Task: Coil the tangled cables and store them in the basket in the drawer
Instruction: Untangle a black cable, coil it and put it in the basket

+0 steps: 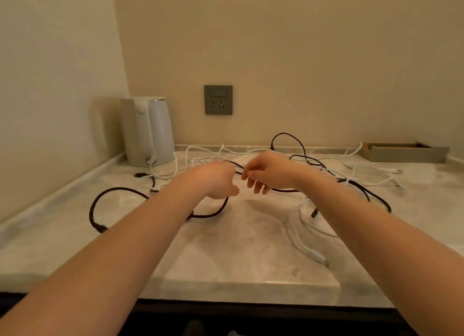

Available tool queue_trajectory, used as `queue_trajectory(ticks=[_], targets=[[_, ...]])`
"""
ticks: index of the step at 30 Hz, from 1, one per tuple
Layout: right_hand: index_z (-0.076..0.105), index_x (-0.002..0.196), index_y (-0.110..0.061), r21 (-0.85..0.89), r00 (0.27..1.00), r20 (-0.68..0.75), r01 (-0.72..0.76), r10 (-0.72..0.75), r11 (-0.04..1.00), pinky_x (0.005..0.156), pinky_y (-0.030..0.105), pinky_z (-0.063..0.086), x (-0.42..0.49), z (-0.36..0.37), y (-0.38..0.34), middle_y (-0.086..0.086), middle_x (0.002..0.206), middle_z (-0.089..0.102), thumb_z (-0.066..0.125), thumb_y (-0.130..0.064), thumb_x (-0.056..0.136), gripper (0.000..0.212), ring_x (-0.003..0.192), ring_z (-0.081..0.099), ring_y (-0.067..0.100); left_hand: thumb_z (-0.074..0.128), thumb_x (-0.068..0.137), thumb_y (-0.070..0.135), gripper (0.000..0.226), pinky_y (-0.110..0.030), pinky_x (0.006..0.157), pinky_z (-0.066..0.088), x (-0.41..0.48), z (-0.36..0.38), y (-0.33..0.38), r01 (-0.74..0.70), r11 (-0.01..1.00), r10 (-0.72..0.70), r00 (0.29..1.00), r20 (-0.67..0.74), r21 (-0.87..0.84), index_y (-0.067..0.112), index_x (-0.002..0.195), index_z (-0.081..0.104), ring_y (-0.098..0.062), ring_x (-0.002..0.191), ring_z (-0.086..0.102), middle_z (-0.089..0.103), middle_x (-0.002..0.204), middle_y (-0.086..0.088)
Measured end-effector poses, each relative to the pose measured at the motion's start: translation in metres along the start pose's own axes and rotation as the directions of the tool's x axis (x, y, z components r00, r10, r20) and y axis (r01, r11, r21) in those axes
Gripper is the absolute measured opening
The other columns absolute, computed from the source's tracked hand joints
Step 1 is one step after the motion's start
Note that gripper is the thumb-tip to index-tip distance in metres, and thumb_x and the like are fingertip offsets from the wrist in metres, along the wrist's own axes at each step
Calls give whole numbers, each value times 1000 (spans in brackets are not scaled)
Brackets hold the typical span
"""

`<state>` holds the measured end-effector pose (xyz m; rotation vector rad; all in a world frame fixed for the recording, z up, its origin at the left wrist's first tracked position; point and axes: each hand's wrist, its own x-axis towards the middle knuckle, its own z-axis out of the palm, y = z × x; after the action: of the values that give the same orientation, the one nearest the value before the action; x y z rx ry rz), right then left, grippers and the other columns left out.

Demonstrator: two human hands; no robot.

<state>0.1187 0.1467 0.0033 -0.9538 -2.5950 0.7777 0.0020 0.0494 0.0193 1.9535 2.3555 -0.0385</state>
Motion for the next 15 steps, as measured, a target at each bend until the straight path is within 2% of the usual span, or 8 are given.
queue_trajectory(ticks=[3,5,8,11,13,15], targets=[[62,95,-6,60,999,-20,-36,38,998,56,19,53,26,6,8,6,81,63,40,-5,97,23,64,62,13,55,91,43,32,-27,59,36,23,9,-8,97,995,-98,991,94,17,13,82,50,-18,72,49,50,75,1],[64,94,-6,65,998,-41,-51,54,997,62,24,52,40,17,15,8,81,63,41,-3,96,23,65,60,14,58,89,42,31,-28,64,37,36,15,-12,110,994,-112,987,119,23,13,88,48,-19,76,50,51,78,1],[69,102,-9,-96,992,-121,-42,30,995,75,24,42,54,30,27,10,100,68,46,-5,91,26,86,58,19,55,92,25,15,-28,62,40,54,20,-15,65,997,-63,996,57,-38,12,92,48,-20,76,49,50,83,-2],[65,115,-9,-102,992,-125,-44,31,994,86,24,39,66,34,40,8,119,63,45,-7,92,30,110,56,23,47,94,12,9,-26,58,47,70,18,-15,19,987,-12,999,46,-159,9,87,51,-20,72,54,54,80,-3],[63,118,-9,-87,989,-140,-53,41,995,89,26,39,74,30,50,9,123,61,44,-6,92,32,112,54,23,46,94,10,15,-26,60,49,80,13,-15,-13,959,37,996,80,-282,13,82,54,-17,74,60,61,82,-1],[62,116,-9,-72,986,-167,-40,28,997,81,25,36,76,28,57,8,116,62,44,-7,93,29,102,54,21,44,96,12,16,-23,58,46,86,8,-15,-64,922,107,990,94,-381,14,84,55,-9,65,57,60,75,3]])
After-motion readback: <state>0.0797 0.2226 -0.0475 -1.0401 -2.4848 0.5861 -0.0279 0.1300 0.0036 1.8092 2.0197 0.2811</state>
